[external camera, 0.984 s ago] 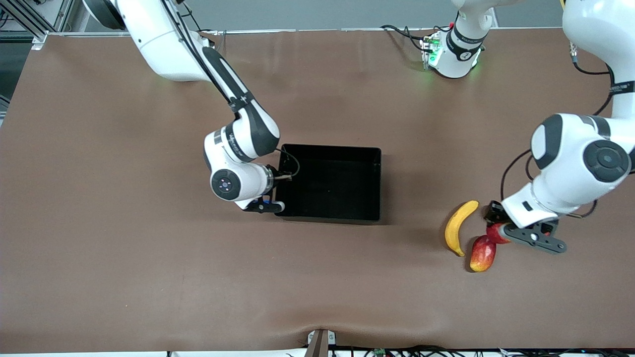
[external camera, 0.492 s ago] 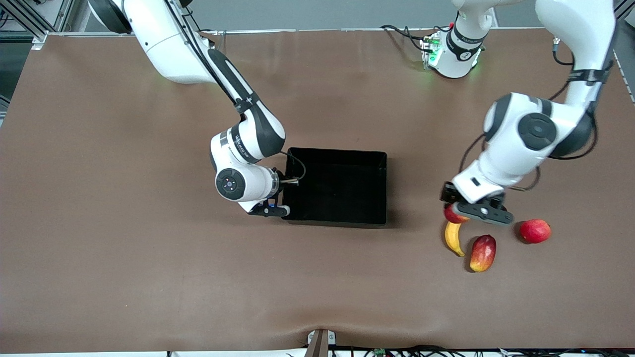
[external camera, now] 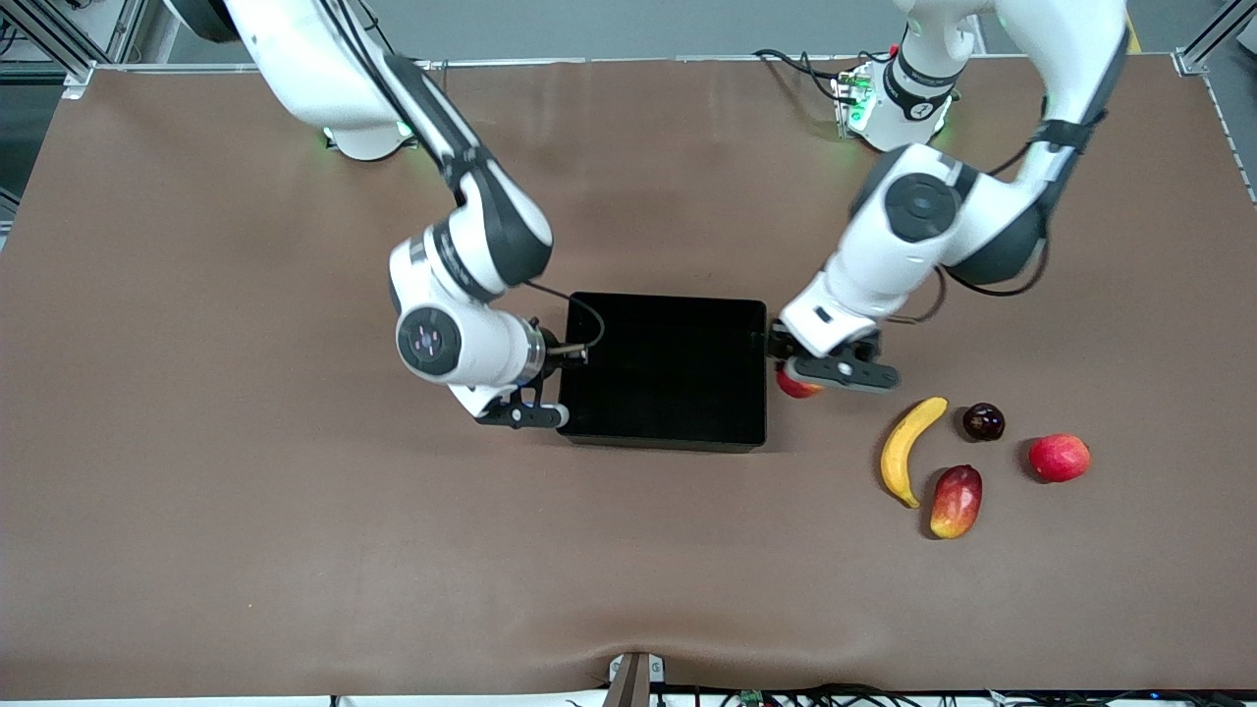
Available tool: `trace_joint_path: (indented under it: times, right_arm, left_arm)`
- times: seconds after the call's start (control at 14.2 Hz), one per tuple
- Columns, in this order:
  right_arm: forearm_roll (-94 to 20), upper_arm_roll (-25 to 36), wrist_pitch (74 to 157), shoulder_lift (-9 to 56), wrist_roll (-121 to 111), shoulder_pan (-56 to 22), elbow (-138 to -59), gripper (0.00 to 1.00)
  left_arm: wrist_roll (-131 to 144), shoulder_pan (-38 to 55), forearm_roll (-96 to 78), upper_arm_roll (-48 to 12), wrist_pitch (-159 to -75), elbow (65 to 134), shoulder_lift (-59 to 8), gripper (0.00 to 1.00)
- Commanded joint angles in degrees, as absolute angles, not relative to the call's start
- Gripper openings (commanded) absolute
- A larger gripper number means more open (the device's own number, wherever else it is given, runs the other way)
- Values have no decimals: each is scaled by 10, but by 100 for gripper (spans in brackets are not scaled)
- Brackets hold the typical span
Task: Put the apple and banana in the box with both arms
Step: 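Carry the apple with the left gripper while the right gripper withdraws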
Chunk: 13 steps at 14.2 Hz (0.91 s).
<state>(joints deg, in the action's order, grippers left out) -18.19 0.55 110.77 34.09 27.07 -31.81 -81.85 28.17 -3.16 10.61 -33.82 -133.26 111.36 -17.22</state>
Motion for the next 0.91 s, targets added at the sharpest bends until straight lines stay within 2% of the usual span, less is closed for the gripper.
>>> trace_joint_path:
  times: [0.0, 0.14, 0.28, 0.42, 0.63, 0.84]
  right_arm:
    - [-10, 0, 1103, 306, 308, -331, -827, 100]
    - [-37, 3, 1094, 290, 308, -323, -817, 100]
    - [-36, 7, 1049, 266, 303, -316, -808, 100]
    - [-40, 5, 1038, 266, 297, -283, -773, 100]
    - [-42, 6, 970, 266, 296, -247, -713, 100]
    - [-48, 3, 960, 249, 296, -218, -698, 100]
  left_arm:
    - [353, 10, 134, -337, -1343, 1118, -184, 0]
    - [404, 30, 174, -337, -1347, 1111, -216, 0]
    - [462, 59, 205, -337, -1376, 1112, -242, 0]
    - [515, 64, 260, -337, -1390, 1112, -265, 0]
    - [571, 78, 311, -338, -1399, 1111, -298, 0]
    - [600, 78, 340, -338, -1404, 1111, -321, 0]
